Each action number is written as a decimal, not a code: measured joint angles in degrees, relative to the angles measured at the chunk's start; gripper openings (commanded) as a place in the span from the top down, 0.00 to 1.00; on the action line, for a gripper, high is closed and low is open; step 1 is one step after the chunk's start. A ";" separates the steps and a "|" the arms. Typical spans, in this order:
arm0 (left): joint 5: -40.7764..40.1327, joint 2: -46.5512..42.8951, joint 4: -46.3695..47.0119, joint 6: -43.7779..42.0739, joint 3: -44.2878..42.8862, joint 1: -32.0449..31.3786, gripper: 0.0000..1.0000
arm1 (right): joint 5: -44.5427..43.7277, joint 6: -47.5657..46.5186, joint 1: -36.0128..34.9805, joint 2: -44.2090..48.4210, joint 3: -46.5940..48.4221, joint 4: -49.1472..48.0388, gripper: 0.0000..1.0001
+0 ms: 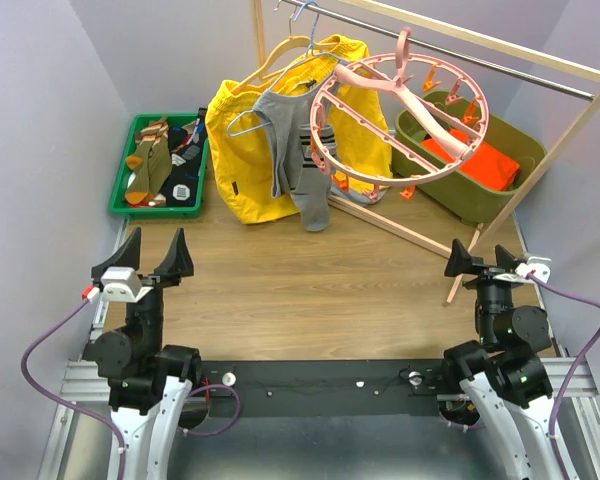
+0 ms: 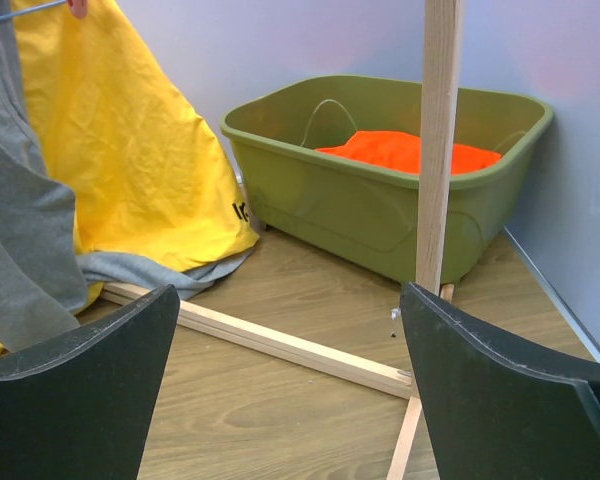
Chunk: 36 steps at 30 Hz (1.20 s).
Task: Clip the socks to the hanger
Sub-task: Open the clamp at the hanger.
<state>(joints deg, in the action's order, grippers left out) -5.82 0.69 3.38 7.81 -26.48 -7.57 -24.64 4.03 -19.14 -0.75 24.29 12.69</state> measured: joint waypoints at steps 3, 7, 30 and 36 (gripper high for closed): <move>2.05 0.00 -0.02 -0.90 0.13 0.00 0.12 | 0.02 -0.02 0.00 0.00 0.00 0.00 0.00; 6.51 0.00 -0.04 -2.03 0.13 0.02 0.12 | 0.02 -0.02 0.00 0.00 0.00 0.02 0.00; 24.87 17.73 4.48 2.86 -2.01 -0.22 0.12 | 1.57 0.00 0.00 0.02 0.00 0.02 0.00; 28.22 28.65 6.16 5.88 -7.32 -0.98 0.12 | 1.73 0.46 0.00 -0.24 1.33 0.98 0.00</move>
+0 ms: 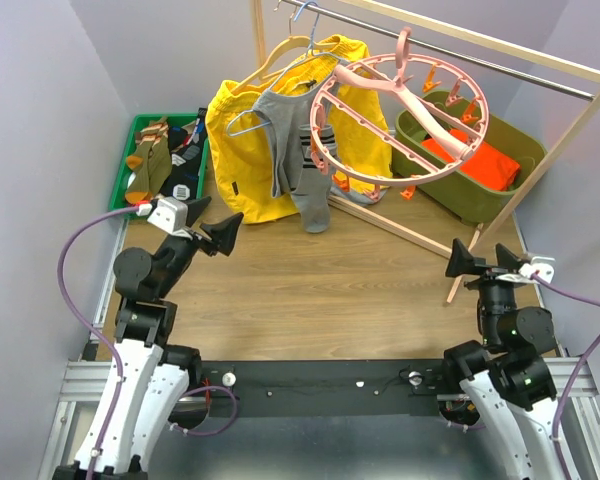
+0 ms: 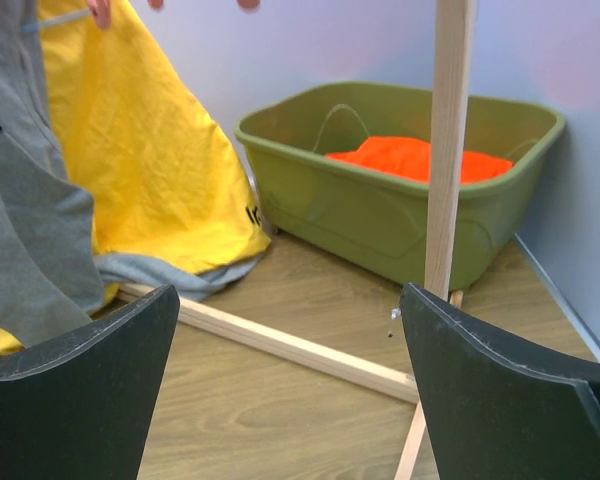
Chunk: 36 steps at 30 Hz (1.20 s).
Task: Clip the socks to the hanger
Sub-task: Open the clamp at the hanger.
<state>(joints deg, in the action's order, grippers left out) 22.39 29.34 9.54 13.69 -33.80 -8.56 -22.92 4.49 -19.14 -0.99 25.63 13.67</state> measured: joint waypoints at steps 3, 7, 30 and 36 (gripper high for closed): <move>0.76 3.19 1.88 1.25 -0.63 -1.55 0.12 | -0.13 0.83 0.00 -1.95 3.21 1.40 0.00; 1.49 8.11 3.80 1.99 -2.69 -5.29 0.12 | 0.26 2.08 0.00 -9.27 9.22 3.37 0.00; -15.56 32.28 16.61 8.70 -13.94 -26.51 0.15 | 11.50 7.10 0.00 -21.11 17.00 10.05 0.00; -17.09 34.93 18.88 9.51 -13.86 -27.74 0.19 | 15.82 7.45 0.00 -22.47 17.00 10.10 0.00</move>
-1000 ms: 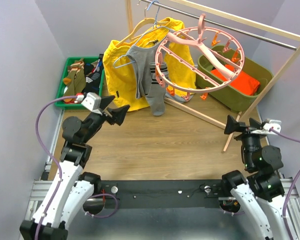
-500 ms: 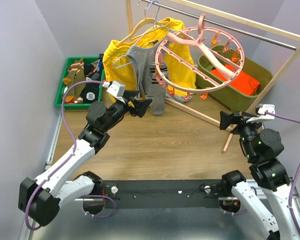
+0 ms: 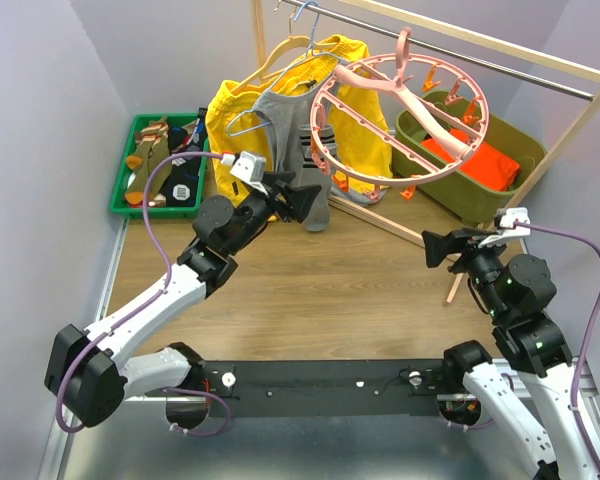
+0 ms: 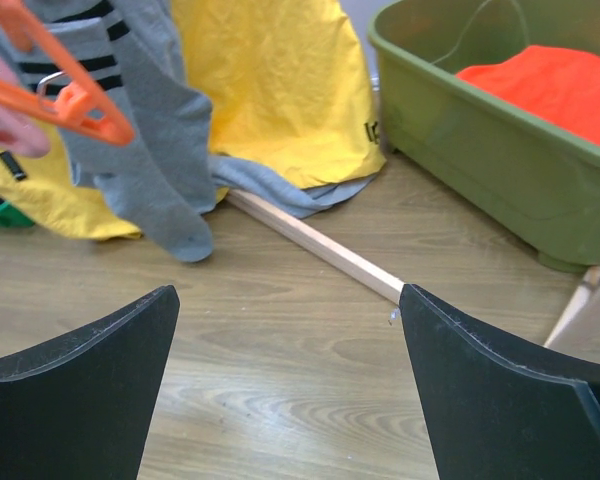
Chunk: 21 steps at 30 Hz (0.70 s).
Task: Clip the socks to the hanger
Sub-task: Open the clamp at the hanger.
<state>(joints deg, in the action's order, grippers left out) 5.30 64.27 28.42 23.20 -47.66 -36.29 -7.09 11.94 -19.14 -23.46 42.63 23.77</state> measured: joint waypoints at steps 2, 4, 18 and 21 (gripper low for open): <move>-0.17 0.07 1.18 0.00 0.92 -0.63 0.19 | 1.16 -0.02 0.00 0.00 0.00 0.02 0.00; -0.22 0.07 2.36 0.00 1.90 -1.33 0.19 | 2.58 -0.26 0.00 0.31 0.00 0.00 0.00; -1.46 -3.58 4.70 0.68 9.70 -2.84 0.18 | 16.26 -7.30 0.00 -4.02 1.88 -7.34 0.00; -1.99 -5.70 4.57 0.72 10.80 -2.84 0.18 | 17.75 -9.01 0.00 -6.64 2.78 -9.75 0.02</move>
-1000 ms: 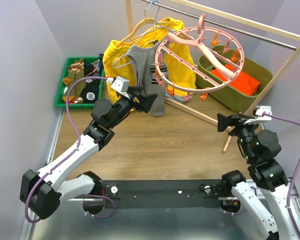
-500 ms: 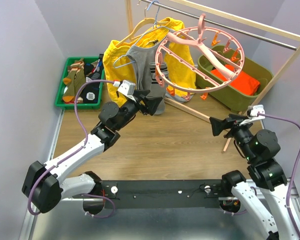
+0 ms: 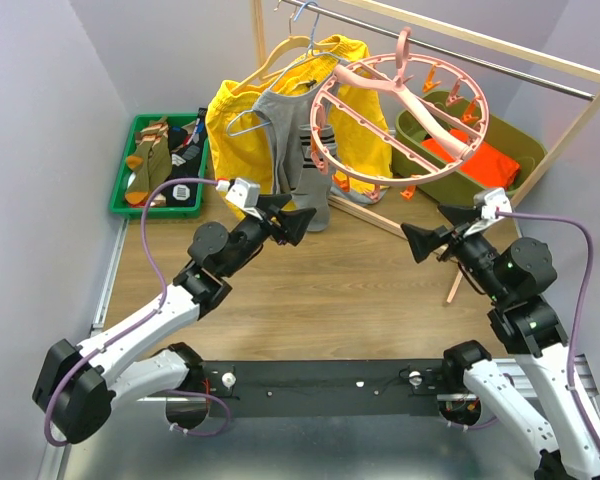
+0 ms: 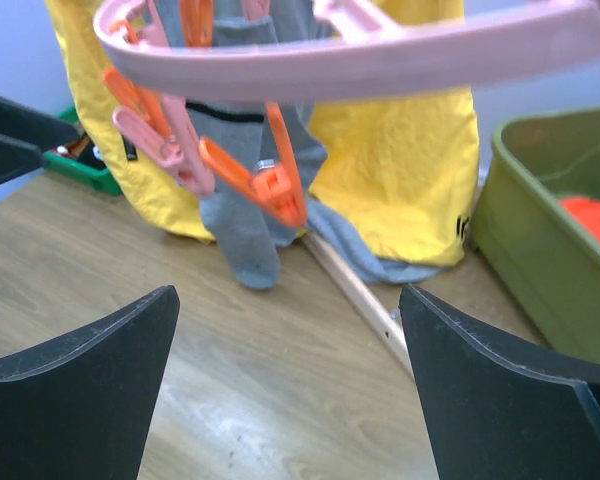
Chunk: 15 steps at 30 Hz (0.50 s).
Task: Clip the socks to the hanger
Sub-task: Open the clamp at the hanger.
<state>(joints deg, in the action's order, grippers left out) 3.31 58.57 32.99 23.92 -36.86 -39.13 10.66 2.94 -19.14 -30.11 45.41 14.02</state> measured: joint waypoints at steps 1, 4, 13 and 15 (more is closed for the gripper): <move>-0.15 -0.72 -0.11 0.00 0.33 0.00 0.18 | 0.37 -0.39 0.00 -0.66 0.20 -1.25 0.03; -0.59 -2.95 -1.01 -0.04 0.96 0.00 0.18 | 1.20 -1.33 0.00 -2.21 0.48 -4.37 0.05; -1.29 -5.73 -4.04 -0.04 2.71 -0.02 0.18 | 4.39 -2.80 0.00 -7.30 1.29 -11.91 0.07; -1.31 -5.77 -4.55 -0.04 2.82 -0.02 0.18 | 4.92 -2.82 0.00 -7.91 1.29 -13.40 0.08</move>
<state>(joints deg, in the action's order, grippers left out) 2.00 52.80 28.45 23.88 -34.04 -39.16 15.57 0.12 -19.14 -38.02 46.70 0.62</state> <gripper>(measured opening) 0.821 0.933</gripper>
